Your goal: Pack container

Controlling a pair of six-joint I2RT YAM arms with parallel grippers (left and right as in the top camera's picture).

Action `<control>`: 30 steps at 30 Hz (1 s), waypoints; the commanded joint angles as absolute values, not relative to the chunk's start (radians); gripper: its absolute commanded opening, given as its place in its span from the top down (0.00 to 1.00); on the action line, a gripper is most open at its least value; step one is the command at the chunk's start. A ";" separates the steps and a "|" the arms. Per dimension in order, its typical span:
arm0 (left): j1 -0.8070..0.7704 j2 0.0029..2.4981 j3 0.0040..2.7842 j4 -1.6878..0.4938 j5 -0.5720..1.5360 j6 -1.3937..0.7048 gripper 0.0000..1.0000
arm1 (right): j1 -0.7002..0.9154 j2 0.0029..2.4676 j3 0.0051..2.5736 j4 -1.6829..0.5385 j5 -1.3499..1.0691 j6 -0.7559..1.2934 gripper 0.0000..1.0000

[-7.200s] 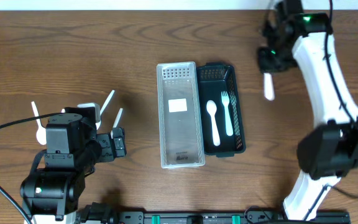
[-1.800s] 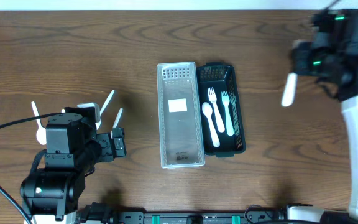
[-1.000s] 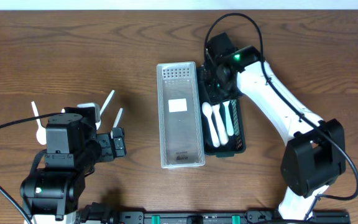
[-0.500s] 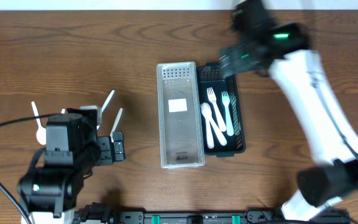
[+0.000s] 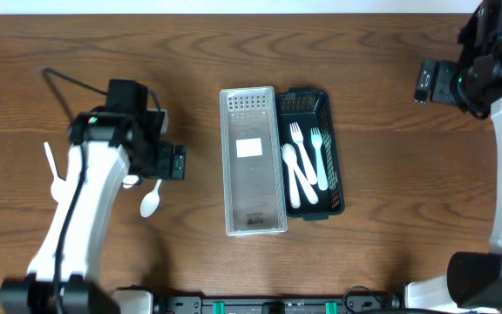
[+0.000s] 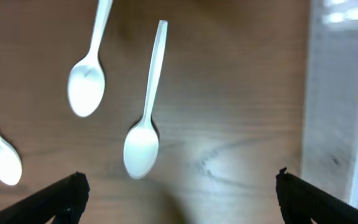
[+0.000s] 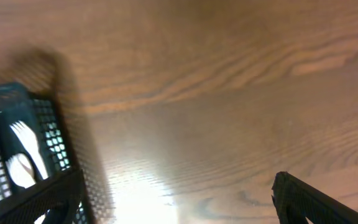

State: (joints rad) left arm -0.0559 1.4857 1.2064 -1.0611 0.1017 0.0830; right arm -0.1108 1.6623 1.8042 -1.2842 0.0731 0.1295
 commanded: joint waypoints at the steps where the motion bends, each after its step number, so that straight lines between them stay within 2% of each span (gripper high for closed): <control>1: -0.056 1.537 1.168 -1.011 0.083 0.105 0.02 | -0.118 1.670 1.736 -1.264 0.048 0.127 0.01; 11: -0.056 1.570 0.992 -0.797 0.025 0.125 0.02 | -0.117 1.670 1.559 -1.170 0.045 0.157 0.01; 18: -0.056 1.577 0.879 -0.655 0.025 0.134 0.02 | -0.117 1.670 1.533 -1.158 0.025 0.157 0.01; 30: -0.056 1.733 0.869 -0.609 0.026 0.129 0.02 | -0.117 1.670 1.533 -1.159 0.017 0.157 0.01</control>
